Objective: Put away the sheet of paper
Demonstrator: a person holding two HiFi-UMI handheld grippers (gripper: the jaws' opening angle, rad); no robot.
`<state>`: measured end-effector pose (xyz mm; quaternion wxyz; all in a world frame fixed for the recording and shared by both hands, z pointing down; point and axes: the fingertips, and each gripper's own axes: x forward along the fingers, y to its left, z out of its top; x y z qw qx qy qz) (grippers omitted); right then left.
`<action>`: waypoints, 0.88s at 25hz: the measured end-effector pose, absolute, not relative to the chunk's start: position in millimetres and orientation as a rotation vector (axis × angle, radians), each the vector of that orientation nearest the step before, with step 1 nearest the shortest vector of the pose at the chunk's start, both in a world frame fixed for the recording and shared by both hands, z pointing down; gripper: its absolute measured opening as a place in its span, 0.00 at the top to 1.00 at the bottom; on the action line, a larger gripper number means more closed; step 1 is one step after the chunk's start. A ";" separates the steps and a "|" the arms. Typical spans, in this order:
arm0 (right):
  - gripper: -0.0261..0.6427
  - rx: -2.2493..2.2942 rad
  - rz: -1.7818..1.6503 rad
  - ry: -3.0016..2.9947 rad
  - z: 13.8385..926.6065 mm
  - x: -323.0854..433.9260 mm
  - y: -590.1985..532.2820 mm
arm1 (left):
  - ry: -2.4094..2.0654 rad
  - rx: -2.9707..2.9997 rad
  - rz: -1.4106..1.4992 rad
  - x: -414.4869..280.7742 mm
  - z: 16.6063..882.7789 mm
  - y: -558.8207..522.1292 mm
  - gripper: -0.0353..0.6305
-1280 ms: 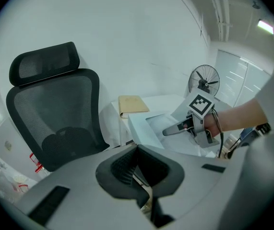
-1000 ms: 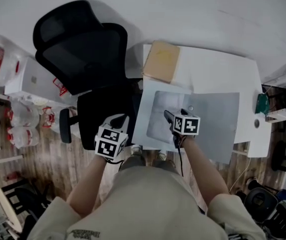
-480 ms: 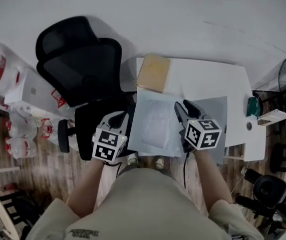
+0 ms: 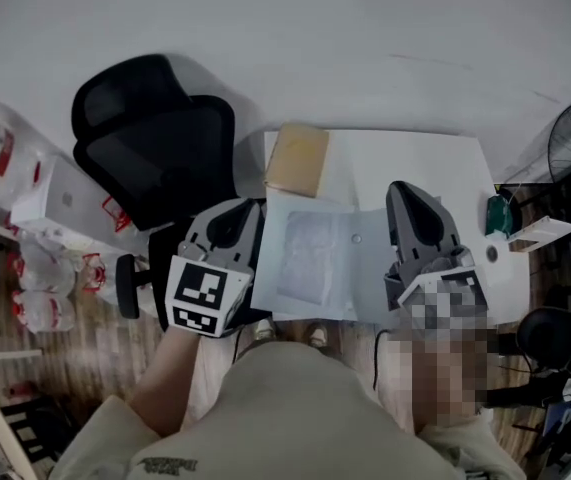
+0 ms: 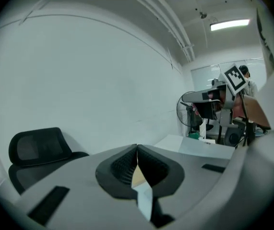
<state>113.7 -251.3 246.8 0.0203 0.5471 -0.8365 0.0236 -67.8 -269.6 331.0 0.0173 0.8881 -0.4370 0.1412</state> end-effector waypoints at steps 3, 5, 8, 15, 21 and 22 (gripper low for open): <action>0.93 1.721 -0.038 -2.621 213.8 116.5 -237.7 | -1.377 2.816 0.341 -61.7 294.9 -265.3 0.92; 0.93 1.733 -0.099 -2.634 195.6 119.1 -228.0 | -1.398 2.856 0.283 -57.7 273.2 -260.9 0.92; 0.93 1.759 -0.207 -2.606 176.1 123.4 -212.6 | -1.430 2.895 0.213 -54.9 247.6 -253.5 0.92; 0.93 1.834 -0.206 -2.564 168.9 138.4 -186.1 | -1.445 2.920 0.164 -57.8 221.9 -232.9 0.92; 0.93 1.808 -0.143 -2.553 185.1 137.4 -173.8 | -1.451 2.916 0.201 -60.0 225.9 -224.9 0.92; 0.93 1.799 -0.138 -2.551 187.6 136.5 -173.4 | -1.448 2.915 0.211 -59.9 227.4 -223.9 0.92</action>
